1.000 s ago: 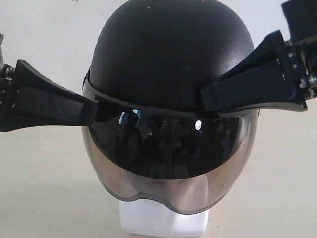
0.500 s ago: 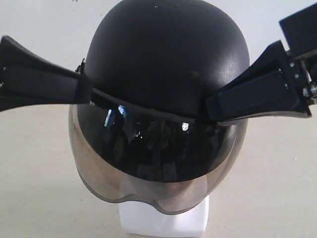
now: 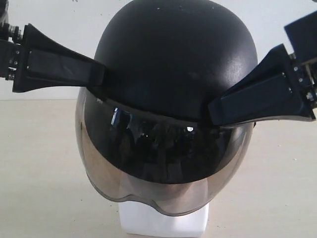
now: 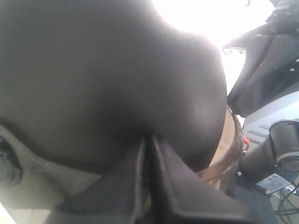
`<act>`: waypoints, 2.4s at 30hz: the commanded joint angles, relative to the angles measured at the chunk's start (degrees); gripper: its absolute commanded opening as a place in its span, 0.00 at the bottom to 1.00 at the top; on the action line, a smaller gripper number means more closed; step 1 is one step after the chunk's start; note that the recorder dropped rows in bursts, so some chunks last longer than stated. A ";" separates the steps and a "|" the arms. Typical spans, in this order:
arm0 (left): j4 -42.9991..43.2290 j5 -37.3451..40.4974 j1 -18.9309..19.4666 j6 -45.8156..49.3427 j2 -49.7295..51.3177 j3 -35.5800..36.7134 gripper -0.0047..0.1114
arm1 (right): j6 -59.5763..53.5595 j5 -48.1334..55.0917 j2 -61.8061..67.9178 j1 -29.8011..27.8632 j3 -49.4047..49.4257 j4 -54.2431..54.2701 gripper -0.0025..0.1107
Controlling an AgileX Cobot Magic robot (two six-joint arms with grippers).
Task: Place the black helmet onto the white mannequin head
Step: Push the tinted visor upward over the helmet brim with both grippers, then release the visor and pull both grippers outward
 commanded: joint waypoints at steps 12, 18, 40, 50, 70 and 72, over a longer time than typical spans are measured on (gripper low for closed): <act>10.34 2.90 -0.48 -4.07 1.21 2.28 0.08 | -0.07 -1.97 0.11 0.03 0.18 -1.08 0.02; 10.23 4.57 -0.48 -4.07 1.12 2.41 0.08 | 0.23 -1.83 0.11 0.03 0.18 -1.08 0.02; 10.15 6.13 -0.48 -4.66 1.12 2.41 0.08 | 0.82 -1.73 0.11 0.03 0.18 -1.32 0.02; 9.69 5.65 -0.48 -4.42 -4.65 2.22 0.08 | 1.88 -5.64 -2.33 -0.20 0.06 -1.52 0.02; 10.65 6.71 -0.48 -13.61 -19.79 2.07 0.08 | 16.76 -7.69 -20.56 -0.20 -1.21 -26.91 0.02; 10.53 9.78 -0.48 -13.61 -20.60 2.07 0.08 | 16.76 -4.71 -23.16 -0.20 -1.21 -26.91 0.02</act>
